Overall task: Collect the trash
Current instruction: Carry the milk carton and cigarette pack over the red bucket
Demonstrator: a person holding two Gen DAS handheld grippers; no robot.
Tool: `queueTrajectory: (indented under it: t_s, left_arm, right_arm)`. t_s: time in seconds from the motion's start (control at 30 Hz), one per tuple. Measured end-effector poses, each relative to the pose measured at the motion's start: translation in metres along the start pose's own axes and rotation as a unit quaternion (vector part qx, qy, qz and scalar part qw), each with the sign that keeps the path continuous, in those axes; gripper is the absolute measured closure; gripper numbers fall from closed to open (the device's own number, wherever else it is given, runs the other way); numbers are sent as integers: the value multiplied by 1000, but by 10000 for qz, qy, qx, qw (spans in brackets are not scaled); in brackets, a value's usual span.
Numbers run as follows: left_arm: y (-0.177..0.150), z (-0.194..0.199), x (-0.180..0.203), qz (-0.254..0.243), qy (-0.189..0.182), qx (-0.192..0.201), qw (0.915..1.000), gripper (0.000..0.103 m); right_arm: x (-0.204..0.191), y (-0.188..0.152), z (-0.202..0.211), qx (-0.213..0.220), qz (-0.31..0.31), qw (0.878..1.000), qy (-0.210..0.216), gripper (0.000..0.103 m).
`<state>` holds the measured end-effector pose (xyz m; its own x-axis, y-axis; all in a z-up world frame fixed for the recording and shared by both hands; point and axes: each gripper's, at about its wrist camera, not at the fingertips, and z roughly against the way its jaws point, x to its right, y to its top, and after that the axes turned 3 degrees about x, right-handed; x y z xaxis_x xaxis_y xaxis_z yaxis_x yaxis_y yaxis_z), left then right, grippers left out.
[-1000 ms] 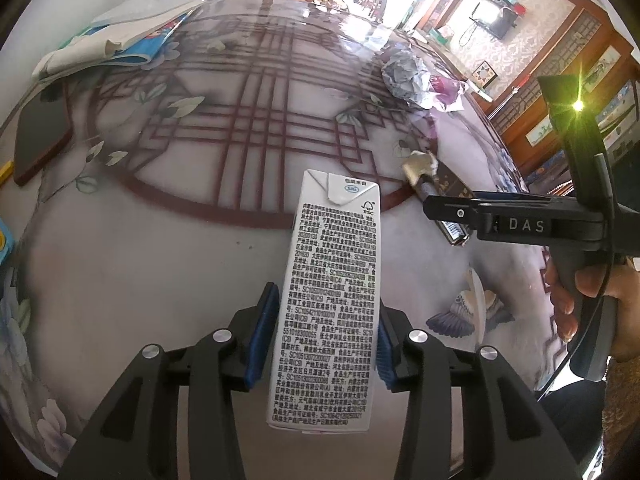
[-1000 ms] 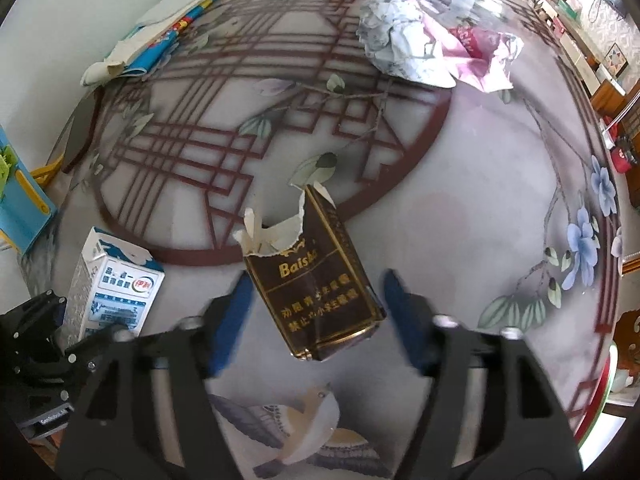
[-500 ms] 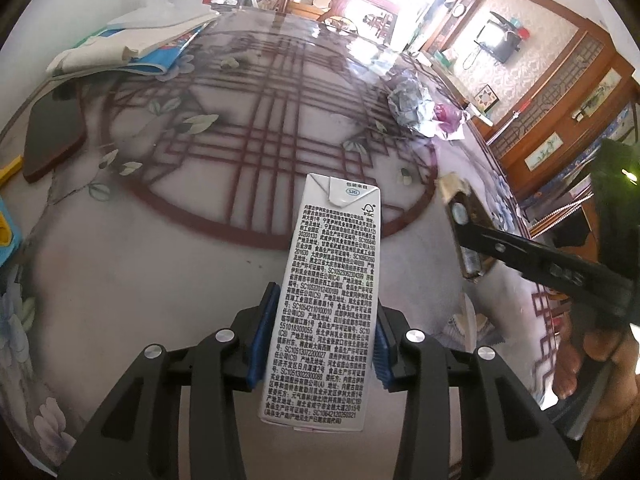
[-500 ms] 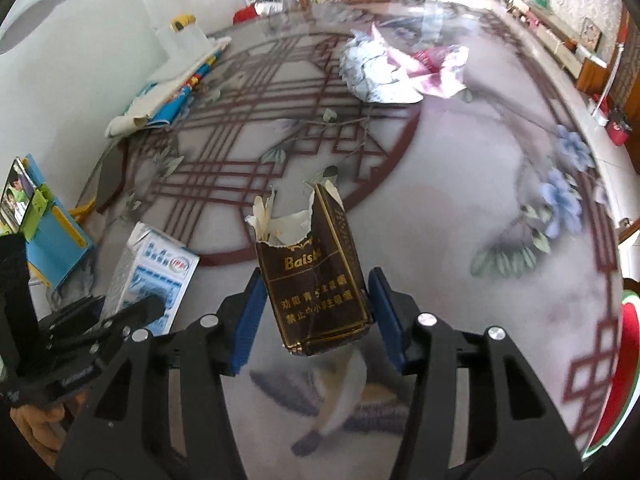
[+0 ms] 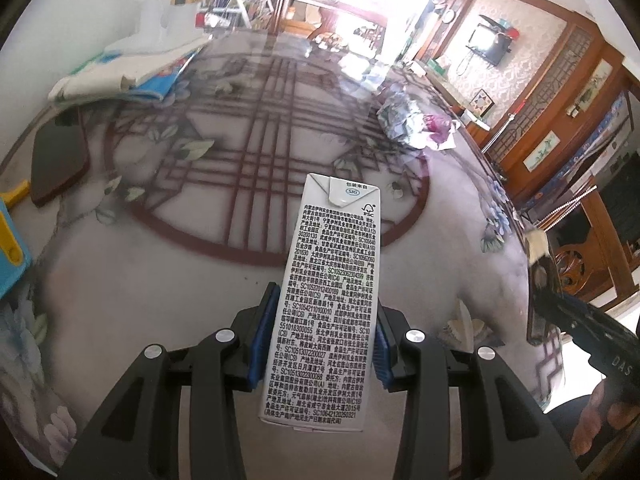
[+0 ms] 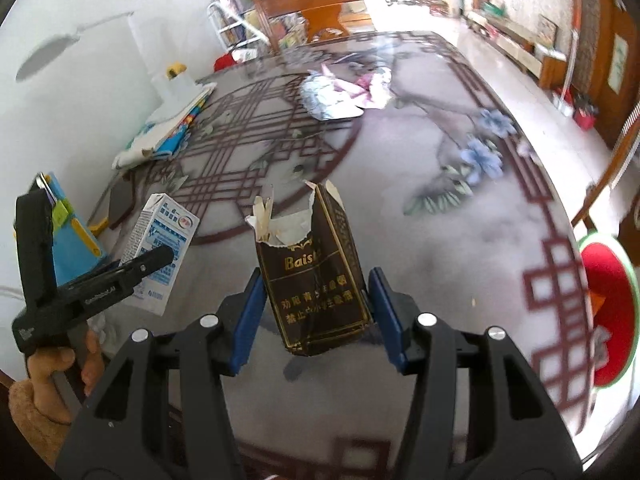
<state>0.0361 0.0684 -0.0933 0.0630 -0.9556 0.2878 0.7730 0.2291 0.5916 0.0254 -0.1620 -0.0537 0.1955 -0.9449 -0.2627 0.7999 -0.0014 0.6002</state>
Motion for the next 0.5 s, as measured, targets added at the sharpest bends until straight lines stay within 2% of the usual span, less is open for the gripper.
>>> queueTrajectory:
  t_s: [0.23, 0.5]
  left_arm:
    - [-3, 14, 21, -535, 147, 346, 9979, 64]
    - [-2, 20, 27, -672, 194, 413, 9967, 64]
  right_arm:
    - [21, -11, 21, 190, -424, 9989, 18, 52]
    - [29, -13, 47, 528, -581, 9969, 23, 52]
